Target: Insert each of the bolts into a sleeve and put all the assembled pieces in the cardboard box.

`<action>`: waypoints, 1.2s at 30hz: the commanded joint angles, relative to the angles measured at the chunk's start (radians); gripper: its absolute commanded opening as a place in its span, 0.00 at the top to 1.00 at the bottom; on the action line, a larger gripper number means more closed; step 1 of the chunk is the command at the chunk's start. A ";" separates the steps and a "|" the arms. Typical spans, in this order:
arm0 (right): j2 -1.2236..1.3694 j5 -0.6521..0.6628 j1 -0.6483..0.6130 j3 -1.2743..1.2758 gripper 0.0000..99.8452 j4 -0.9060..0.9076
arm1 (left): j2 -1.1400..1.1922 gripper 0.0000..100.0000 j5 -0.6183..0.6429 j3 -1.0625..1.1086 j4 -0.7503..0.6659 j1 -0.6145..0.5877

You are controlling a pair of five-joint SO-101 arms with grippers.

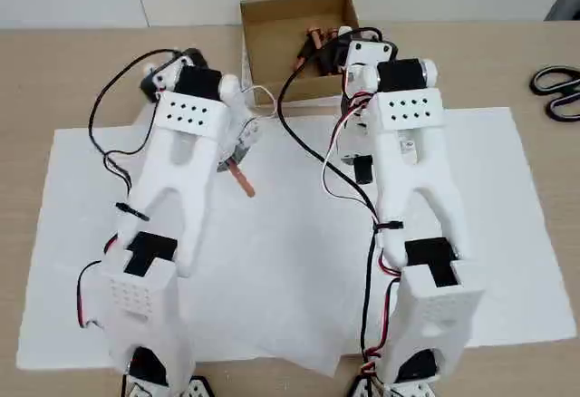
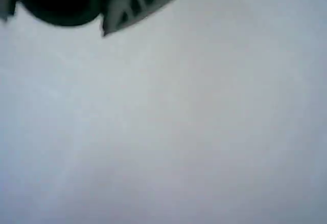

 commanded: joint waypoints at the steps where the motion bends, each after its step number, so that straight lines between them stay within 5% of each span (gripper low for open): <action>1: -0.064 -0.009 0.008 -0.003 1.00 -0.005 | -0.018 0.99 -0.450 0.045 0.011 -0.023; 5: -0.064 -0.009 0.004 -0.003 1.00 -0.005 | 0.071 0.99 -0.830 0.079 0.012 -0.044; 10: -0.064 -0.009 0.002 -0.003 1.00 -0.002 | 0.149 0.99 -0.735 0.048 0.008 -0.058; 19: -0.062 -0.011 0.004 -0.003 1.00 -0.001 | 0.147 0.99 -0.911 -0.001 0.015 -0.035; 36: -0.062 -0.011 0.008 -0.003 1.00 -0.002 | 0.157 0.91 -0.941 0.002 -0.041 -0.035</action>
